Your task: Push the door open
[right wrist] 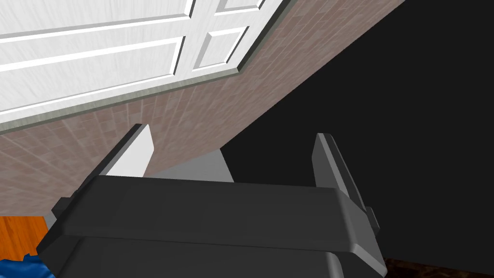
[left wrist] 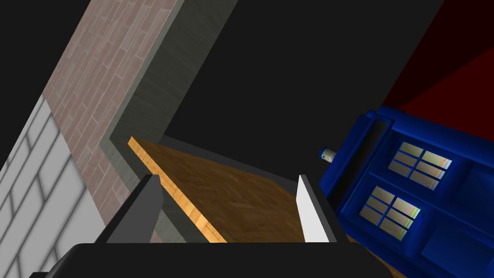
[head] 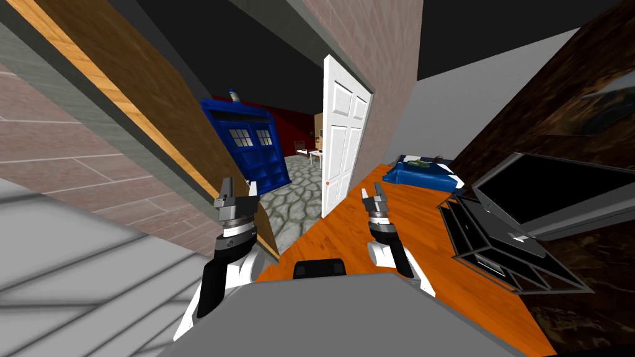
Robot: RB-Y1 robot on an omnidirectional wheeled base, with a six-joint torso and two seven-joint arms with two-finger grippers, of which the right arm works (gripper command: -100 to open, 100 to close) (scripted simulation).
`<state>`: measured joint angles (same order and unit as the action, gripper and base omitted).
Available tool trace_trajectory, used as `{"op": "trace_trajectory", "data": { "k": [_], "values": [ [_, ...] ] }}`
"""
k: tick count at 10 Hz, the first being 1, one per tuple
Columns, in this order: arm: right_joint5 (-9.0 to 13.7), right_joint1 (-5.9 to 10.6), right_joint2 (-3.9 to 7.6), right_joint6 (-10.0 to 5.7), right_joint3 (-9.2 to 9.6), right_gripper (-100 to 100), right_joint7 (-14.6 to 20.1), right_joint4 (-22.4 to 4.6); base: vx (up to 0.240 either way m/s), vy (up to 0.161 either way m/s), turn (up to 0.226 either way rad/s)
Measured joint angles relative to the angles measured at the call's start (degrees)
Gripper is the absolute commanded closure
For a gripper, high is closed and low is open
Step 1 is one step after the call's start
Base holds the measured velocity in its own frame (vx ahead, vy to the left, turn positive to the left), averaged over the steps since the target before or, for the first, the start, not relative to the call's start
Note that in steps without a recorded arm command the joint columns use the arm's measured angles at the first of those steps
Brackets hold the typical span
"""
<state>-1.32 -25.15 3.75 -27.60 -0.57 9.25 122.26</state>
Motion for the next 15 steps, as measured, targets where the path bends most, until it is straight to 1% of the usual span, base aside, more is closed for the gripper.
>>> {"op": "trace_trajectory", "data": {
  "k": [3, 5, 6, 9, 11, 13, 14, 15],
  "values": [
    [-1.0, 1.21, 0.18, -0.54, 1.52, -100, 0.1, -3.6, 0.099, -0.058, 0.023],
    [-1.5, 1.48, 0.38, -1.39, 2.43, -100, 0.3, -6.0, 0.086, -0.061, 0.035],
    [-1.7, 2.15, 0.54, -1.91, 2.72, -100, 0.4, -7.7, 0.090, -0.061, 0.031],
    [-2.5, 2.73, 1.02, -2.51, 4.11, -100, 0.8, -10.9, 0.101, -0.053, 0.031],
    [-3.3, 3.90, 0.77, -3.63, 5.30, -100, 0.8, -14.7, 0.092, -0.070, 0.038],
    [-3.7, 4.56, 1.38, -4.22, 6.05, -100, 1.3, -17.2, 0.102, -0.067, 0.035],
    [-3.9, 5.41, 1.66, -4.53, 6.30, -100, 1.5, -19.1, 0.099, -0.071, 0.030],
    [-4.3, 5.45, 1.74, -4.88, 6.94, -100, 1.7, -20.3, 0.096, -0.068, 0.037]
  ]
}}
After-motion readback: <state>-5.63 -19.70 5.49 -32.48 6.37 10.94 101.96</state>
